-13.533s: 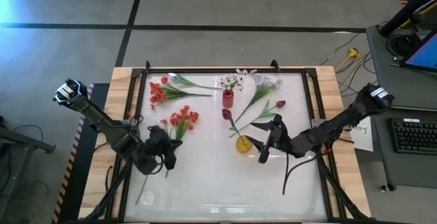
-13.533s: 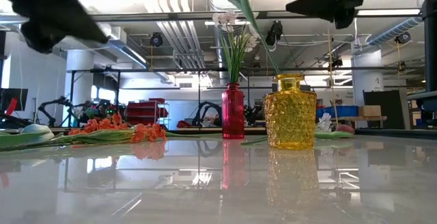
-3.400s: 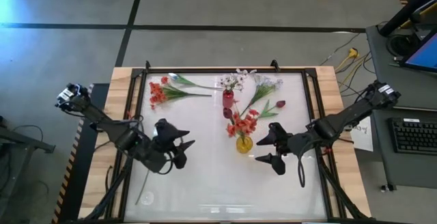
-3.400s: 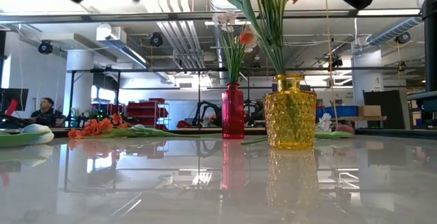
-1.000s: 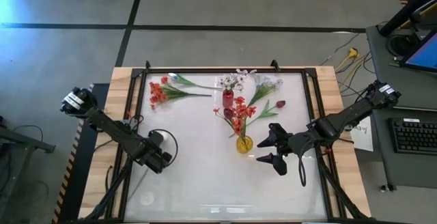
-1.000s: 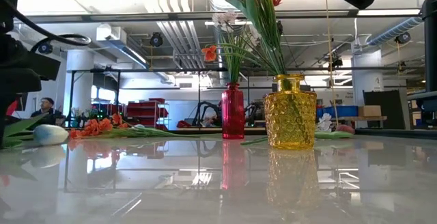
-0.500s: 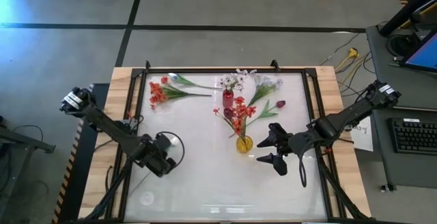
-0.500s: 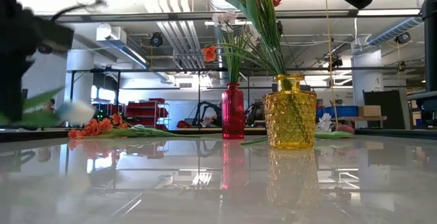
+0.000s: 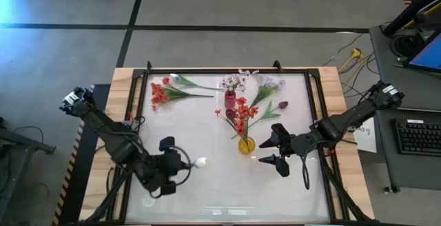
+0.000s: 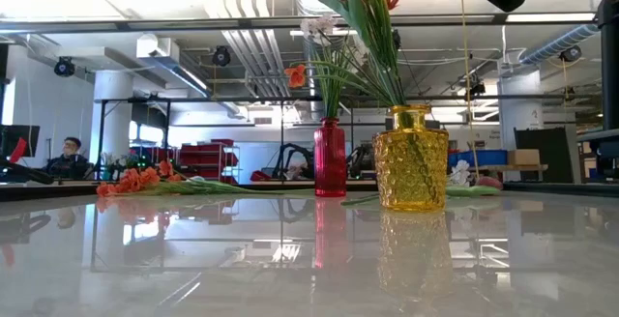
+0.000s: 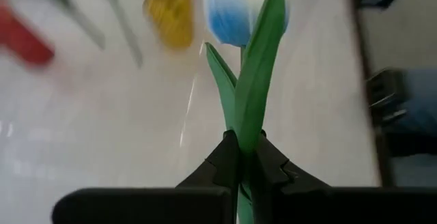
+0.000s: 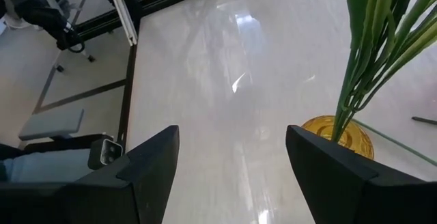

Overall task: Sort flowers into vase by color
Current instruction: Put the bottom white flower into the red vase

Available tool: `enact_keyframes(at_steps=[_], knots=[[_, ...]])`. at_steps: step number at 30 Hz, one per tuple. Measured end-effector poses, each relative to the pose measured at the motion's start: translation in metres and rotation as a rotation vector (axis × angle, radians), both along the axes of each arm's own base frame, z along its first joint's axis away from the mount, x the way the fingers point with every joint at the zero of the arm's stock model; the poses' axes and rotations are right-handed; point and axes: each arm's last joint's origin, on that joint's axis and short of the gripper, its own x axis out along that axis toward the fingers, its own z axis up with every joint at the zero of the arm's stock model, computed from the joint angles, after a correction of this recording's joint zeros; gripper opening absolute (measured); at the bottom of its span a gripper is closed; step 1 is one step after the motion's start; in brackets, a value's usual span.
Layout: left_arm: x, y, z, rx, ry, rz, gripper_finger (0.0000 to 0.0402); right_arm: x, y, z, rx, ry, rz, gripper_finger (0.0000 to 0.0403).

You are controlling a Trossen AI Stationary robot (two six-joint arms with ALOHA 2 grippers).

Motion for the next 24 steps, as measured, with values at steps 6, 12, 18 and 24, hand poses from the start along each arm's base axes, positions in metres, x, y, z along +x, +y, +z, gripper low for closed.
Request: enact_keyframes(at_steps=[6, 12, 18, 24], knots=[[0.001, -0.016, 0.026, 0.146, -0.24, -0.041, 0.0, 0.003, 0.004, 0.002, -0.04, -0.046, 0.04, 0.0262], [0.015, -0.027, 0.039, 0.228, -0.506, -0.121, 0.0, 0.015, 0.028, 0.005, -0.15, -0.215, 0.207, 0.0254], [0.032, -0.025, 0.04, 0.292, -0.779, -0.091, 0.0, 0.035, 0.045, 0.003, -0.192, -0.383, 0.238, 0.0242], [0.049, -0.024, 0.029, 0.304, -0.825, -0.046, 0.0, 0.059, 0.059, 0.006, -0.294, -0.466, 0.228, 0.0233]])
